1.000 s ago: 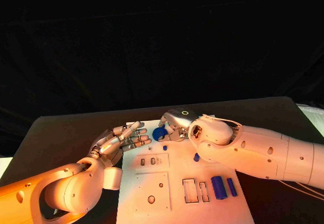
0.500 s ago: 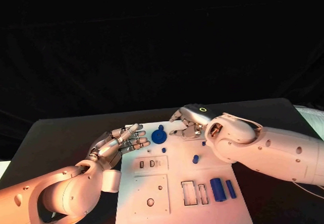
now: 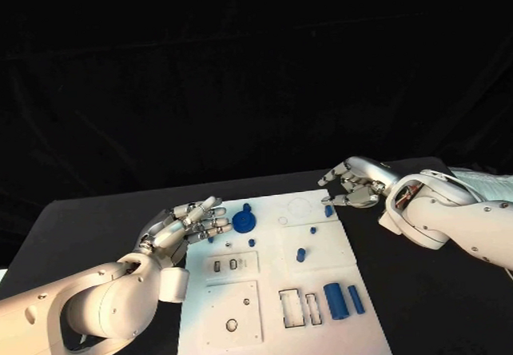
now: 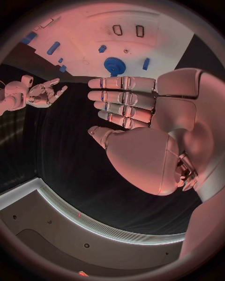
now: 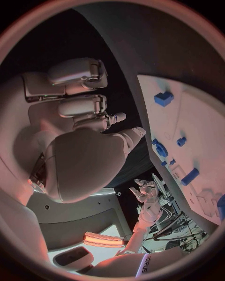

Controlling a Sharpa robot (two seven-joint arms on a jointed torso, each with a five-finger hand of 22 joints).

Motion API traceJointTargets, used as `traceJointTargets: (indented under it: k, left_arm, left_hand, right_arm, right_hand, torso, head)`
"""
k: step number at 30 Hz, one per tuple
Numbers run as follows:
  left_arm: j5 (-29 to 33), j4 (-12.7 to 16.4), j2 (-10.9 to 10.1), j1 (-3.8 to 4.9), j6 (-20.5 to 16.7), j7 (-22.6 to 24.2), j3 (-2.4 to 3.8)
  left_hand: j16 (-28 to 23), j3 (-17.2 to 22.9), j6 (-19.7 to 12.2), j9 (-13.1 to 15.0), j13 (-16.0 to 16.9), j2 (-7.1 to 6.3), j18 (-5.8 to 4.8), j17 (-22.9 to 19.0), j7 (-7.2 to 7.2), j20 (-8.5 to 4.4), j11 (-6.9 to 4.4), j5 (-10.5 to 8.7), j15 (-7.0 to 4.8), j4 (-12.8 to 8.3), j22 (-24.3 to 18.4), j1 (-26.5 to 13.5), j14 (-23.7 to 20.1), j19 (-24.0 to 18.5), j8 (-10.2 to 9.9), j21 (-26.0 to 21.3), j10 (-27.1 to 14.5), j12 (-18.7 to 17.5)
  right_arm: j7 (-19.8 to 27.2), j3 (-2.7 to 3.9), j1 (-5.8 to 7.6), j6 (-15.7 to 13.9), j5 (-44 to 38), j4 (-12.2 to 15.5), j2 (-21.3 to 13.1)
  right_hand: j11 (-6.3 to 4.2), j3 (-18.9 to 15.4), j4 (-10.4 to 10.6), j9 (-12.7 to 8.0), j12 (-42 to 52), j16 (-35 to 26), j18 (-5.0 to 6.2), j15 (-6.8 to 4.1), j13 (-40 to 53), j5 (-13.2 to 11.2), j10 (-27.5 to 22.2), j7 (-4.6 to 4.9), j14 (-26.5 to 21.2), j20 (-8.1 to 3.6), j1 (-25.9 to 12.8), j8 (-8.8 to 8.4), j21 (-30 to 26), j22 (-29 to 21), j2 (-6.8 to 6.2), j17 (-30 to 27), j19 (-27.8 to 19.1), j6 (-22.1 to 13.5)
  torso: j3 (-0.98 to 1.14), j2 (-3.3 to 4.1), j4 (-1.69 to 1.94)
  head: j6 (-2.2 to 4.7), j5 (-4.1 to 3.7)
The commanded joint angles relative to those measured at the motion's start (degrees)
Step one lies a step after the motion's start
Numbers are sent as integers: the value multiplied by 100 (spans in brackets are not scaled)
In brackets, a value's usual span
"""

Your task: Assemble the parts on the task board

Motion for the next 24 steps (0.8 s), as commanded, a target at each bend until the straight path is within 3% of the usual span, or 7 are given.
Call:
traceJointTargets:
  k: [1, 9, 11, 20, 24]
  left_arm:
    - [6, -46, 31, 3, 135, 49, 2]
    - [7, -121, 52, 0, 143, 47, -1]
    - [8, -131, 56, -1, 145, 47, -1]
    - [8, -142, 70, -2, 149, 45, -2]
    - [8, -143, 70, -3, 149, 44, -3]
  left_hand:
    - [-34, -10, 3, -3, 7, 59, 74, 6, 25, 24, 50, 28, 24, -34, -8, 7, 12, 20, -25, -27, 6, -31]
    - [-34, -10, 3, -3, 7, 59, 74, 6, 25, 24, 50, 28, 24, -34, -8, 7, 12, 20, -25, -27, 6, -31]
    - [-34, -10, 3, -3, 7, 59, 74, 6, 25, 24, 50, 28, 24, -34, -8, 7, 12, 20, -25, -27, 6, -31]
    - [-37, -9, 5, -2, 7, 61, 74, 8, 25, 25, 50, 28, 23, -36, -8, 7, 13, 22, -26, -29, 7, -32]
    - [-37, -9, 5, -2, 7, 61, 74, 8, 25, 25, 50, 28, 23, -36, -8, 7, 13, 22, -26, -29, 7, -32]
  right_arm:
    - [391, -2, -38, 319, 408, -129, -74]
    - [415, -5, -160, 384, 365, -335, -91]
    - [415, -6, -192, 403, 333, -390, -48]
    - [404, -7, -325, 396, 204, -620, 176]
    - [389, -7, -346, 377, 183, -682, 245]
  right_hand:
    - [1, 0, -31, -4, -23, 5, -56, -14, 885, 37, 200, 24, 526, -3, 24, -30, 1, 1413, -21, 1166, 534, -17]
    - [2, -13, -37, -4, -28, 4, -57, -13, 882, 48, 198, 24, 525, -3, 18, -31, 2, 1414, -25, 1164, 535, -20]
    - [2, -15, -38, -4, -33, 5, -57, -13, 880, 49, 197, 24, 526, -2, 17, -31, 2, 1414, -26, 1167, 535, -20]
    - [1, -14, -49, -2, -17, 9, -57, -13, 889, 68, 202, 24, 528, -2, 18, -26, 2, 1414, 10, 1177, 535, -12]
    - [1, -12, -53, -1, -4, 16, -58, -13, 897, 75, 208, 24, 531, -2, 14, -22, 4, 1420, 41, 1192, 539, -4]
  torso:
    - [35, -43, -51]
    - [59, -41, -45]
    - [46, -45, -46]
    - [37, -37, -33]
    - [46, -30, -25]
  head:
    - [1, -31]
    - [-28, -19]
    - [-42, -8]
    - [-58, 20]
    - [-63, 19]
